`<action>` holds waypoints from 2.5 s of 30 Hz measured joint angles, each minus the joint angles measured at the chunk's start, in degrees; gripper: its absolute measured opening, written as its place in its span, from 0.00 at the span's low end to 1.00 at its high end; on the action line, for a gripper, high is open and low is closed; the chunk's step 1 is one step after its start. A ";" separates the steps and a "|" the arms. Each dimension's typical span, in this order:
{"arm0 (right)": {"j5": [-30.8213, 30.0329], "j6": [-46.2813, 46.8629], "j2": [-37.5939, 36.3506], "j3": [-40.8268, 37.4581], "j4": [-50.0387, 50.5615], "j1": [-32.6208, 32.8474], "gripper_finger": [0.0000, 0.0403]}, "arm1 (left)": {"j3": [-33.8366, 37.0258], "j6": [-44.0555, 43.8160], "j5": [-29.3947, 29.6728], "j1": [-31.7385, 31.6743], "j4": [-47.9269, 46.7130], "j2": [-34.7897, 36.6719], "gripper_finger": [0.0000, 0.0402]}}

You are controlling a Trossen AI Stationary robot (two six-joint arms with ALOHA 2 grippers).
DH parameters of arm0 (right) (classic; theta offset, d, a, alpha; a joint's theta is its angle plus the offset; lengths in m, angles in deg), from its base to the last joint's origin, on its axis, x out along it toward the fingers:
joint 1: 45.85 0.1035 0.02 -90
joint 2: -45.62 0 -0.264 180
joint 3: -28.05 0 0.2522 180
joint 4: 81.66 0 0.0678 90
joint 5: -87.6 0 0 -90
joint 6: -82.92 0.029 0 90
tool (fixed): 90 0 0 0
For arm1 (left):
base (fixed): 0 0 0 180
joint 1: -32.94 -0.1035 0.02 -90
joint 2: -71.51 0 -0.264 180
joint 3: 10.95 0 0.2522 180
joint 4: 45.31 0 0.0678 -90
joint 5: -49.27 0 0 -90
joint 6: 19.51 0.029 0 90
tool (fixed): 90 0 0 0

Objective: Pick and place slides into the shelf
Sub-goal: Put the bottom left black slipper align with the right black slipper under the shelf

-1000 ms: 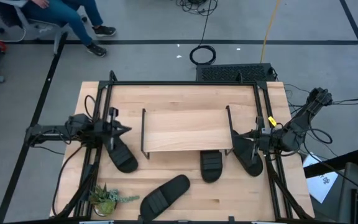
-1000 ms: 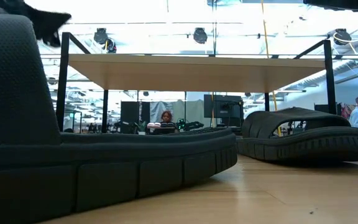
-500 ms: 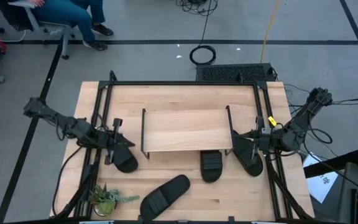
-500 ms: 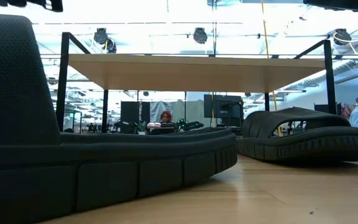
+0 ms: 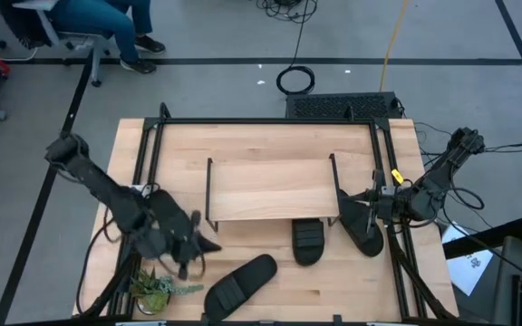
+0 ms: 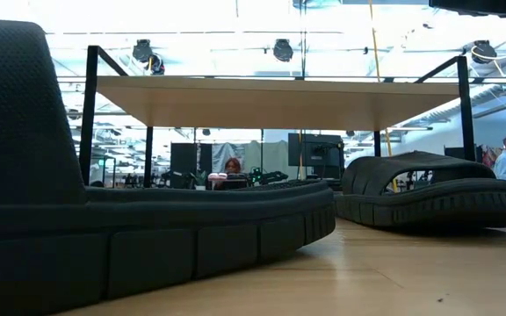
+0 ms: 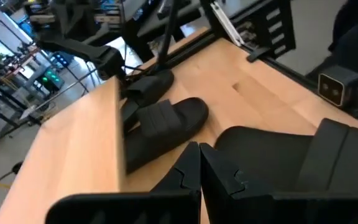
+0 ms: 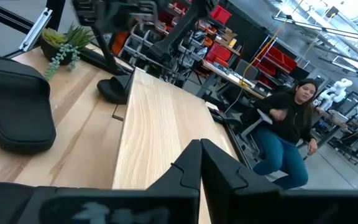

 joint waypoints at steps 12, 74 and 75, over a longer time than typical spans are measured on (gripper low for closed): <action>0.00 0.65 0.02 -4.37 -6.34 0.02 0.00 | -10.79 -8.14 26.41 18.10 3.30 -19.67 0.00; 8.81 -9.14 0.00 -10.87 -34.91 0.02 0.00 | -26.10 -29.49 12.74 14.32 -22.95 -41.23 0.74; 8.81 -9.16 0.00 -10.86 -34.93 0.02 0.00 | -26.10 -29.46 12.74 14.17 -23.49 -41.23 0.74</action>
